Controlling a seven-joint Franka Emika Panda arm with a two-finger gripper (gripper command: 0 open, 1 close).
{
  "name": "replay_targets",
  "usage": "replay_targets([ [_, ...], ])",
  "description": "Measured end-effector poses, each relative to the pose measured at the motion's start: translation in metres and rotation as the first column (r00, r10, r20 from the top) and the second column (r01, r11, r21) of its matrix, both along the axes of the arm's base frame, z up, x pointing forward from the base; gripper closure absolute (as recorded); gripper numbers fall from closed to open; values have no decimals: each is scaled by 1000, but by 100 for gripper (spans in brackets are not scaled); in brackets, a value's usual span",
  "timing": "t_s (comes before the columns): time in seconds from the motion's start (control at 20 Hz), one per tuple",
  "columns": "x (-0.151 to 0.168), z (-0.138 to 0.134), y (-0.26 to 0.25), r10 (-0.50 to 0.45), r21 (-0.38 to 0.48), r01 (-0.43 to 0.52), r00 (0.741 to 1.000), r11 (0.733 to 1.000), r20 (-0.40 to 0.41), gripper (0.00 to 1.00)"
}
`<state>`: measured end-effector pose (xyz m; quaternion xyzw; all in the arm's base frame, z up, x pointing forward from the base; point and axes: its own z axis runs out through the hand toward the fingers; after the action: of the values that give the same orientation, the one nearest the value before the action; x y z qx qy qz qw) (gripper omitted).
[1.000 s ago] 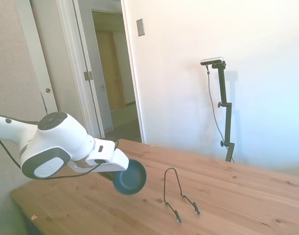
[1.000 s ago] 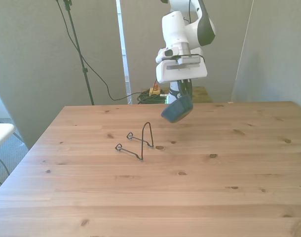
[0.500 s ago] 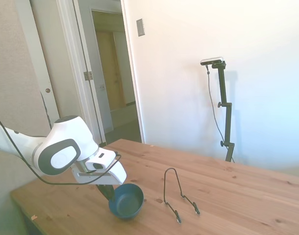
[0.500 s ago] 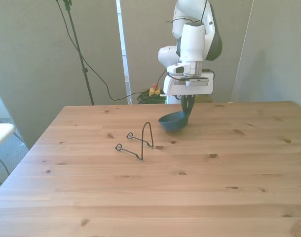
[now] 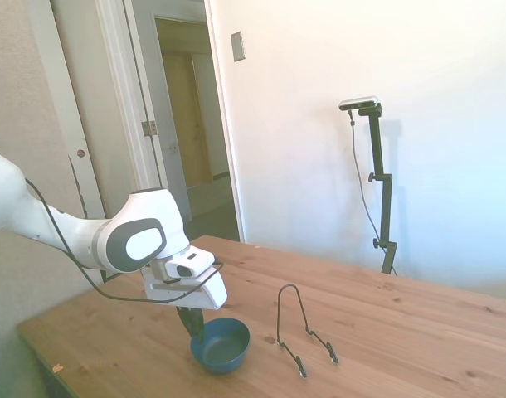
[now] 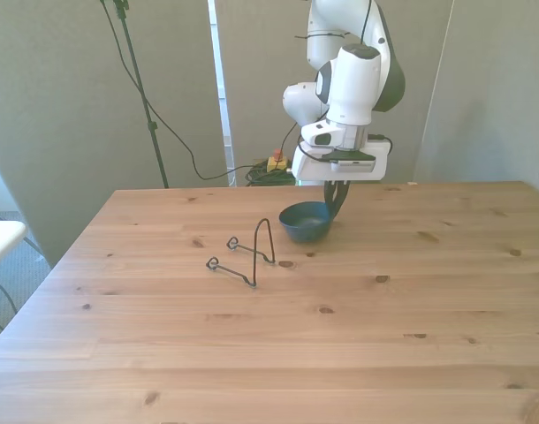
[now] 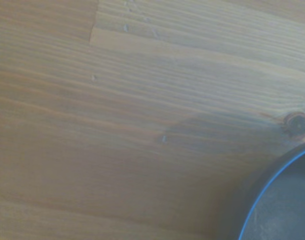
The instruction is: Unload the bowl
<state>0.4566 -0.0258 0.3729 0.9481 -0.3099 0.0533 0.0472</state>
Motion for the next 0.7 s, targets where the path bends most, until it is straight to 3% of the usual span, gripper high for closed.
replay_targets([
  [0.4,7,-5,4,-10,-5,10,999,1000,-43,0],
  [0.7,1,-4,10,-101,-11,101,992,995,-79,0],
])
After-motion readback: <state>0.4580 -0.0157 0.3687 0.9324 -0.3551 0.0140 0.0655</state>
